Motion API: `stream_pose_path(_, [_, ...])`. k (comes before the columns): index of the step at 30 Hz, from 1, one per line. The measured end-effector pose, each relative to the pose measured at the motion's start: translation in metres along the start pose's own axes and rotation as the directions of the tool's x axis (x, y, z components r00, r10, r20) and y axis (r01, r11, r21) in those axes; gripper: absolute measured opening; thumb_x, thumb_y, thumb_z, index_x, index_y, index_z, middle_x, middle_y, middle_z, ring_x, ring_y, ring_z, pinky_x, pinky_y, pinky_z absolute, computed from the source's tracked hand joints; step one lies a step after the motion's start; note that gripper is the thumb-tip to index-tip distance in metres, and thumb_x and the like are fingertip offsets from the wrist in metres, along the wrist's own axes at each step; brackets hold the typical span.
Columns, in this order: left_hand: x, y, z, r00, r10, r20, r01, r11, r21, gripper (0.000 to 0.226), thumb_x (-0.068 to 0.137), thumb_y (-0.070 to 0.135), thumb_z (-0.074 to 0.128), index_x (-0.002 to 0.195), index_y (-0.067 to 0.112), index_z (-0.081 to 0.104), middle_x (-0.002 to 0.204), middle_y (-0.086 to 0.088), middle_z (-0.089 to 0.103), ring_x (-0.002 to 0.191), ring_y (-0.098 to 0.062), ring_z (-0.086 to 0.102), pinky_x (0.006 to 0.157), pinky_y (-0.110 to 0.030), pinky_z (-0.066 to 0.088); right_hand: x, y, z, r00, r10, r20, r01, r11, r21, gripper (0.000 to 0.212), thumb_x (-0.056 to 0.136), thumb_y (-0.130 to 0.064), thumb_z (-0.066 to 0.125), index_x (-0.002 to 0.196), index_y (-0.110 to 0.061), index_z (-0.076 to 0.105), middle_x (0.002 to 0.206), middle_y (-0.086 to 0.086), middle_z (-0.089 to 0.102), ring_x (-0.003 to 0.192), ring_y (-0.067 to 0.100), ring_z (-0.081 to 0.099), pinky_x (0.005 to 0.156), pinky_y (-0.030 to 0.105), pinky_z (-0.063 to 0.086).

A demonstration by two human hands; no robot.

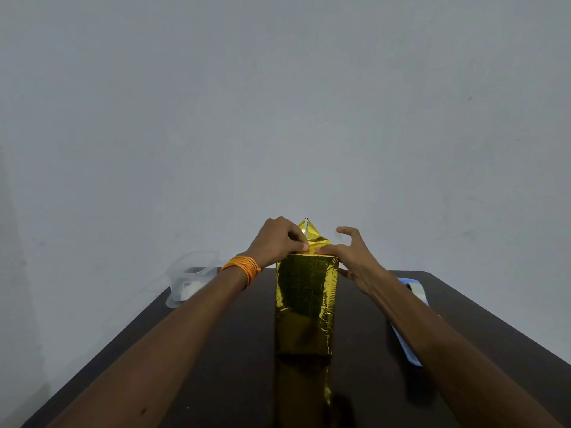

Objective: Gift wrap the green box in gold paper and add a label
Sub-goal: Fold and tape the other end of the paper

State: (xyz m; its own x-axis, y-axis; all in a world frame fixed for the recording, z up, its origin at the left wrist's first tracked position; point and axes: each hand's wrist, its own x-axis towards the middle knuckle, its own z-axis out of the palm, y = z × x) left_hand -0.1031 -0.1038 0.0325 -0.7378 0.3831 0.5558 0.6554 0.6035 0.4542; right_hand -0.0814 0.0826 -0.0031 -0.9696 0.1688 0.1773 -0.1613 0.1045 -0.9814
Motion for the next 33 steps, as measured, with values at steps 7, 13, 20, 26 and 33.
stream_pose_path(7, [0.001,-0.002,0.005,1.000,-0.012,-0.017,0.012,1.000,-0.014,0.014,0.084,0.019,0.075,0.095,0.011,0.079,0.097,-0.006,0.074,0.089,-0.014,0.061,0.062,-0.012,0.036,-0.006,0.000,-0.001,1.000,-0.006,0.000,0.006,1.000,0.014,0.078,0.066,-0.025,0.087,0.128,-0.036,0.040,0.130,0.016,0.056,0.116,0.030,0.057,0.084,0.042,0.050])
stream_pose_path(13, [0.001,-0.009,0.004,1.000,0.010,-0.019,-0.011,0.999,-0.049,0.011,0.084,0.020,0.075,0.091,0.012,0.078,0.094,-0.004,0.073,0.087,-0.012,0.061,0.063,-0.014,0.038,-0.014,-0.010,-0.009,0.998,-0.063,0.016,0.063,0.998,-0.002,0.062,0.070,-0.039,0.086,0.121,-0.032,0.052,0.124,0.010,0.062,0.110,0.027,0.064,0.098,0.046,0.052])
stream_pose_path(20, [0.000,-0.011,0.002,1.000,0.007,-0.006,-0.008,0.997,-0.081,0.011,0.084,0.019,0.075,0.090,0.010,0.078,0.094,-0.003,0.073,0.085,-0.010,0.060,0.062,-0.012,0.038,-0.017,-0.039,-0.035,0.933,-0.336,-0.130,0.307,0.929,-0.205,0.006,0.091,-0.021,0.068,0.091,-0.017,0.072,0.095,0.004,0.074,0.094,0.021,0.069,0.087,0.037,0.056])
stream_pose_path(26, [-0.002,-0.011,0.002,1.000,0.006,-0.021,-0.007,0.997,-0.081,0.012,0.084,0.020,0.075,0.091,0.010,0.078,0.094,-0.004,0.073,0.085,-0.011,0.061,0.059,-0.010,0.037,-0.027,-0.063,-0.033,0.918,-0.371,0.142,0.395,0.817,-0.421,0.009,0.092,-0.024,0.069,0.095,-0.016,0.073,0.082,0.000,0.076,0.078,0.012,0.065,0.070,0.026,0.051])
stream_pose_path(33, [-0.002,-0.009,0.004,1.000,0.000,-0.020,-0.002,0.997,-0.082,0.014,0.085,0.020,0.074,0.093,0.009,0.077,0.096,-0.006,0.072,0.087,-0.014,0.061,0.062,-0.013,0.038,-0.024,-0.082,-0.028,0.876,-0.307,0.371,0.470,0.713,-0.520,0.011,0.094,-0.020,0.065,0.101,-0.019,0.073,0.078,0.004,0.074,0.068,0.003,0.060,0.067,0.028,0.046])
